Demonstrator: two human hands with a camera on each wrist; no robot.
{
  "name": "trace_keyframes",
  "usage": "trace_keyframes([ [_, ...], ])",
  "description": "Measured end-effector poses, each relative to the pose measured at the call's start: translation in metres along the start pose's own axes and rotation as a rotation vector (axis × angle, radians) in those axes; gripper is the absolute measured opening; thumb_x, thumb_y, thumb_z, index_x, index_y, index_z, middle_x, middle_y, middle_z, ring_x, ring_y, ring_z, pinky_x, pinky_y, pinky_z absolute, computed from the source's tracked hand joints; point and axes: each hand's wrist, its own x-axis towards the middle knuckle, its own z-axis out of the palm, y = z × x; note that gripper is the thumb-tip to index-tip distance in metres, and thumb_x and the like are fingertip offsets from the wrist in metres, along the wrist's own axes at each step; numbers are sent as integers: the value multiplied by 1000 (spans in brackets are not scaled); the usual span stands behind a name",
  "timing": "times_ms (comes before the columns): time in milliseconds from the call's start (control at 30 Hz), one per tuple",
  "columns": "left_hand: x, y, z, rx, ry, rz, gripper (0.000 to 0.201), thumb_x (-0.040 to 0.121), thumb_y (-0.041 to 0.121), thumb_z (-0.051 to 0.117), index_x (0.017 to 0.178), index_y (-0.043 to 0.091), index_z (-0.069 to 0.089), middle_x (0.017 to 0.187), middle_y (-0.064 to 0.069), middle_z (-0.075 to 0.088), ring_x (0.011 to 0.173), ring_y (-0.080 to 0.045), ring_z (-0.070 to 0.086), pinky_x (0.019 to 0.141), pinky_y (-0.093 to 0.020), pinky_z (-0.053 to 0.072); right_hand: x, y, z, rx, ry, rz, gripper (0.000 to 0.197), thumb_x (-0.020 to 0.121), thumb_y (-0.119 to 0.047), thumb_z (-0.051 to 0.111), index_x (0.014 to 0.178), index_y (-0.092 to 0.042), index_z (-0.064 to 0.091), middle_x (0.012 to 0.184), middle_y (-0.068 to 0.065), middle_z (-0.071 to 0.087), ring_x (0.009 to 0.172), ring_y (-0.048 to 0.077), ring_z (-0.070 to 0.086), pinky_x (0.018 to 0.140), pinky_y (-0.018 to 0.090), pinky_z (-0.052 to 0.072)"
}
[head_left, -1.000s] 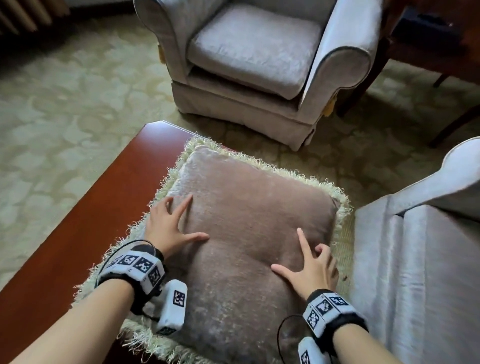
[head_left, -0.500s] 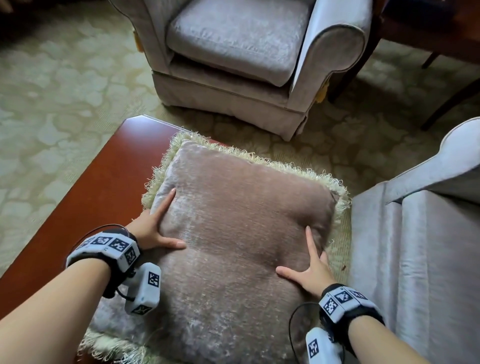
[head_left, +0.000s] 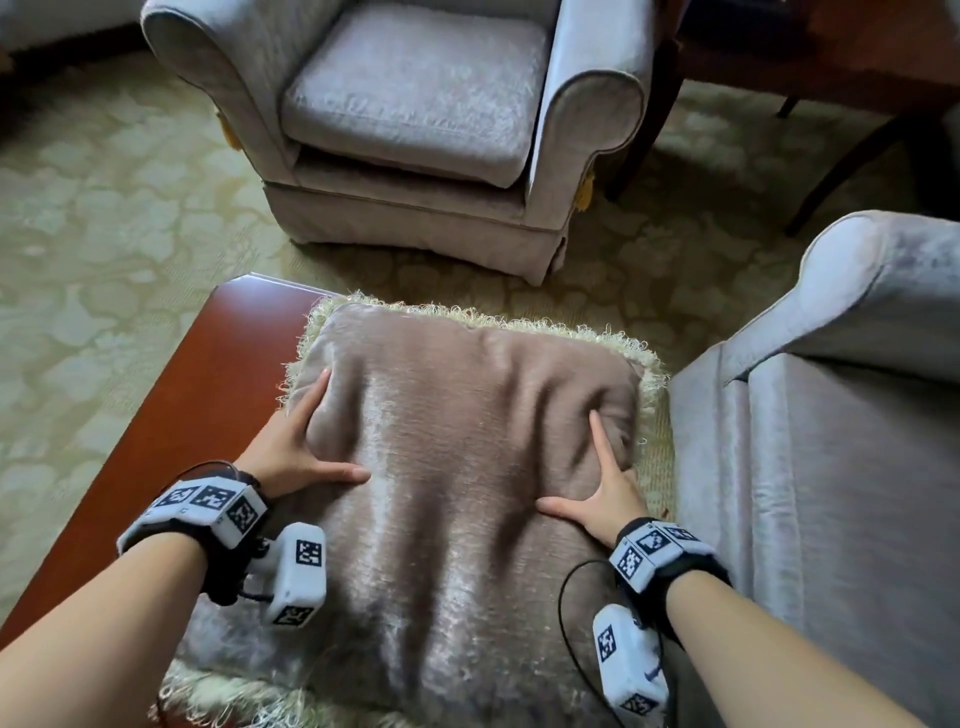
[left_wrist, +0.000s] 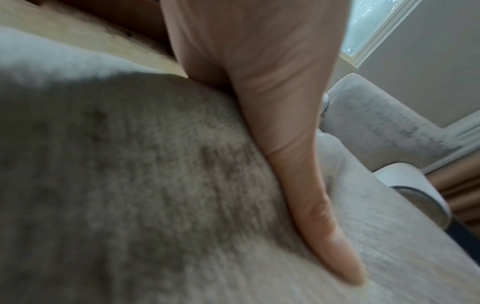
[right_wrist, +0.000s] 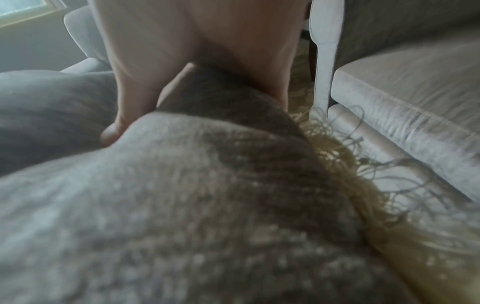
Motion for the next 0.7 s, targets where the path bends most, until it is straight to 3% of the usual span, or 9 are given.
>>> trace_keyframes([
  [267,34,130,7,-71,-18,165,146,25,75,75,146,35,4,154,5,18,140,-7,17,109,-23,17,-27,1,-145,7,192,-16,126,53,-48,85,136,-63,-9,137,29,36,132,36,36,113,42,28],
  [400,65,225,39,-86,-99,255,150,22,74,76,146,34,1,153,8,18,137,-5,17,108,-21,16,-38,29,-232,22,331,17,125,54,-45,85,137,-61,-6,133,23,37,130,36,39,110,40,31],
  [533,105,330,86,-91,-133,362,154,18,75,75,147,30,5,151,8,23,133,-1,19,107,-20,17,-46,74,-321,110,462,31,126,52,-37,88,140,-59,0,146,18,29,136,34,32,113,39,26],
  [600,126,386,115,-63,-164,431,150,23,69,80,147,29,5,152,8,21,135,-3,18,108,-20,16,-48,103,-362,168,548,47,126,53,-31,89,141,-56,3,149,15,27,138,31,28,114,37,24],
  [700,162,471,166,22,-177,532,139,37,46,90,147,27,7,153,2,23,138,-13,23,108,-21,19,-56,145,-420,234,661,38,124,55,-24,89,144,-51,6,153,7,24,141,24,24,113,30,20],
])
